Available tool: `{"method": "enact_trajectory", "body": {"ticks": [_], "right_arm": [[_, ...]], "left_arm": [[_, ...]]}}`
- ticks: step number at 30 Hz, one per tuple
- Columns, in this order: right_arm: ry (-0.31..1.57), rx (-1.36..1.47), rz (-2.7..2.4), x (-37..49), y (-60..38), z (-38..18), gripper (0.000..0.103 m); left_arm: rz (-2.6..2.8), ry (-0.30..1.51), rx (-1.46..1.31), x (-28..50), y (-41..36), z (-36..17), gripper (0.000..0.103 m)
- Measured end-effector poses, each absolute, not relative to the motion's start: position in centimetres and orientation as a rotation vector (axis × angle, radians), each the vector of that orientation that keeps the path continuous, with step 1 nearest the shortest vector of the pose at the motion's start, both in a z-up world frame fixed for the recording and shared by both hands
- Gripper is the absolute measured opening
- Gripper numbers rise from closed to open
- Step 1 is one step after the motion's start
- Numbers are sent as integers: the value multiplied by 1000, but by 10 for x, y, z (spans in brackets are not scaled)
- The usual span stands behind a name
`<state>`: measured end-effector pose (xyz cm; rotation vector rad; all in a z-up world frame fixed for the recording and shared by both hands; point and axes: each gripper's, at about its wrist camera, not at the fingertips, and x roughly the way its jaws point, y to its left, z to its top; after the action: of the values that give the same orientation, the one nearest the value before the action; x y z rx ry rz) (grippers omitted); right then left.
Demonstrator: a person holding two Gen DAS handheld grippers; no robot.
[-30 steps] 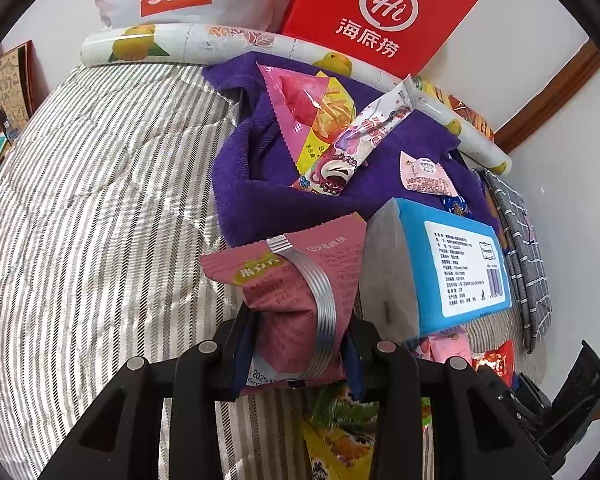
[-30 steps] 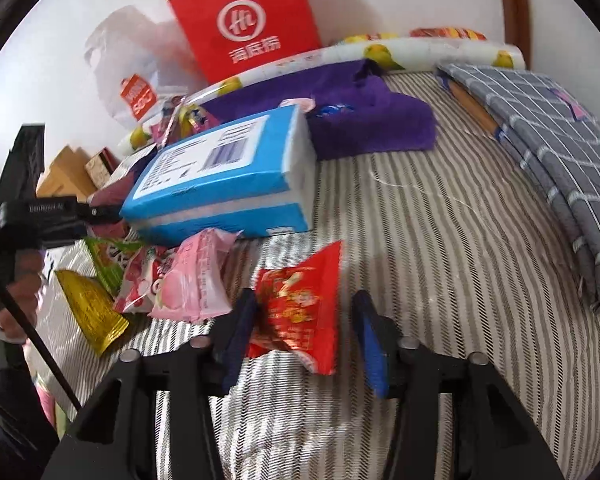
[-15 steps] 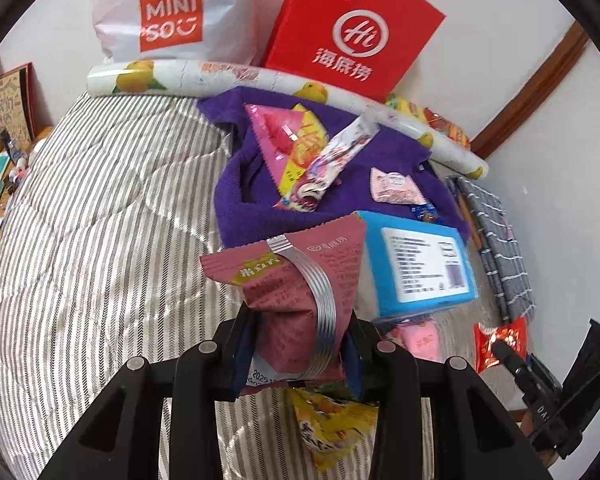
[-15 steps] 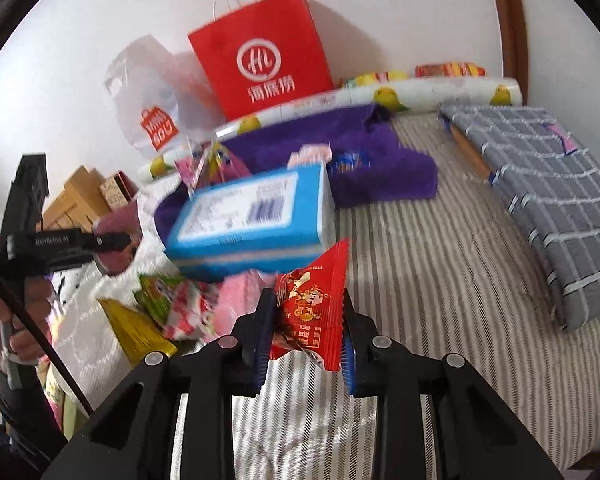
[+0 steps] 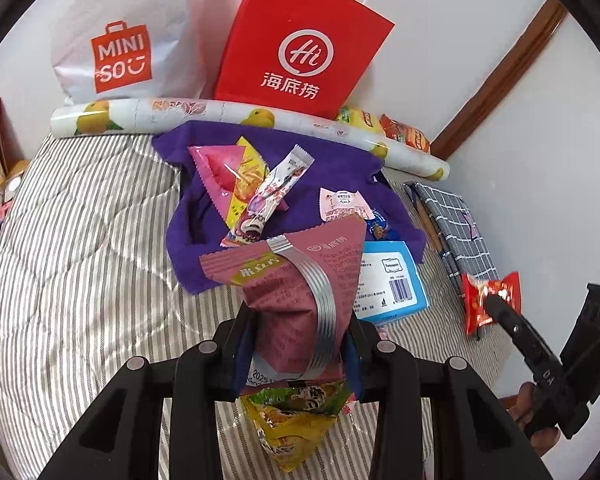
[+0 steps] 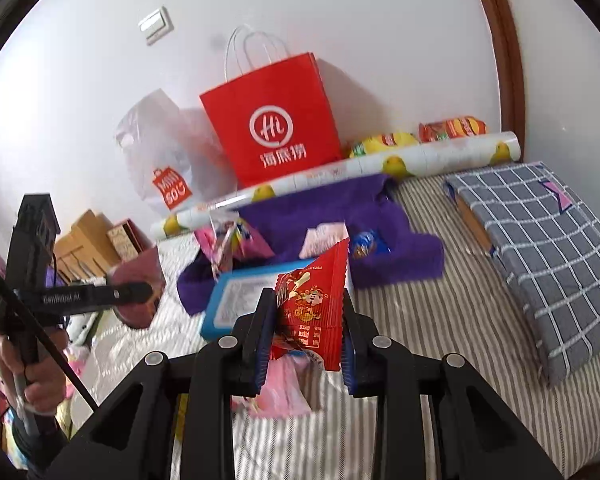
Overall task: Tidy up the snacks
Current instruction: 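Lift and carry both packets toward the purple towel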
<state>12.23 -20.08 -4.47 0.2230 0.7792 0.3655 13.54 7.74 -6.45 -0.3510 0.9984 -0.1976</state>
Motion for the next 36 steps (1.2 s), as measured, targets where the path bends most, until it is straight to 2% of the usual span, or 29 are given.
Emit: {"method": "enact_trajectory", "body": {"ticks": [20, 36], "right_arm": [[738, 224, 292, 162, -169, -29, 29], [724, 210, 254, 232, -161, -24, 29]], "left_arm": [[-263, 995, -315, 171, 87, -52, 36], [-221, 999, -296, 238, 103, -37, 36]]}}
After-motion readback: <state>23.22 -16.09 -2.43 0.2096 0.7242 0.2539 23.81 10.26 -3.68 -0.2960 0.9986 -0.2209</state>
